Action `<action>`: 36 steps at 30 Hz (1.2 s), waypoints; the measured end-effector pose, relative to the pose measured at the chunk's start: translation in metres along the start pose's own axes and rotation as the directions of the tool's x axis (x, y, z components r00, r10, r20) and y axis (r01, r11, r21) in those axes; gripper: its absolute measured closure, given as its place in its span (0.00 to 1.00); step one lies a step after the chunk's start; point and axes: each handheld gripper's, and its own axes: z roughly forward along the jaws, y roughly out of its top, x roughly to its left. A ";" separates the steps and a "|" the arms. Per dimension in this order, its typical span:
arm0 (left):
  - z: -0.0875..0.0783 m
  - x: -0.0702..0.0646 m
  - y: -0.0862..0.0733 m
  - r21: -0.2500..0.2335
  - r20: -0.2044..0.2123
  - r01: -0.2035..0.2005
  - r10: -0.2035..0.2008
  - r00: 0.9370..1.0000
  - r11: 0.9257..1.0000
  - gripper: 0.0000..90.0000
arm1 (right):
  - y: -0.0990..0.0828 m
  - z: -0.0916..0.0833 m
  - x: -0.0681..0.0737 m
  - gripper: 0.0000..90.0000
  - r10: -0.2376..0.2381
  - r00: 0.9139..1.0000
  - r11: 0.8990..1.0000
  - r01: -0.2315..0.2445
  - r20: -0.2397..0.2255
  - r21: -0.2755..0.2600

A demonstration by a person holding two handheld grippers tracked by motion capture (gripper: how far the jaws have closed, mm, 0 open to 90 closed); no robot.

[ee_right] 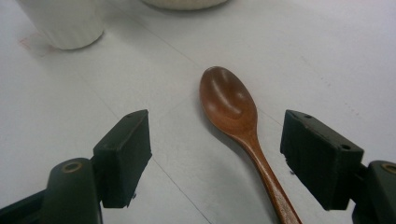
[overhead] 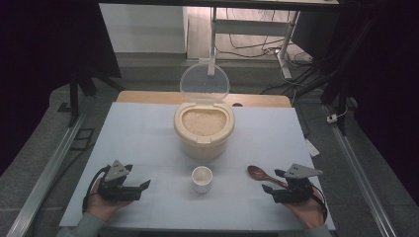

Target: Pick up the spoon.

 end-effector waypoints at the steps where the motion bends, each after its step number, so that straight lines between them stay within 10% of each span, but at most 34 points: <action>1: 0.000 0.000 0.000 0.000 0.000 0.000 0.000 1.000 1.000 0.15 | 0.000 0.000 0.000 0.27 0.000 1.000 1.000 0.000 0.000 0.000; 13: 0.003 -0.001 0.000 0.011 0.006 -0.002 0.002 1.000 1.000 0.15 | 0.047 -0.010 -0.011 0.33 -0.034 0.999 0.989 0.039 -0.039 0.146; 20: 0.004 0.000 0.000 0.014 0.005 0.000 -0.001 1.000 1.000 0.15 | 0.064 -0.009 -0.024 0.34 -0.043 0.998 0.960 0.054 -0.045 0.274; 36: 0.005 -0.001 -0.002 0.024 0.004 -0.018 0.018 1.000 1.000 0.15 | 0.050 -0.004 -0.045 0.35 -0.043 0.999 0.925 0.051 -0.030 0.376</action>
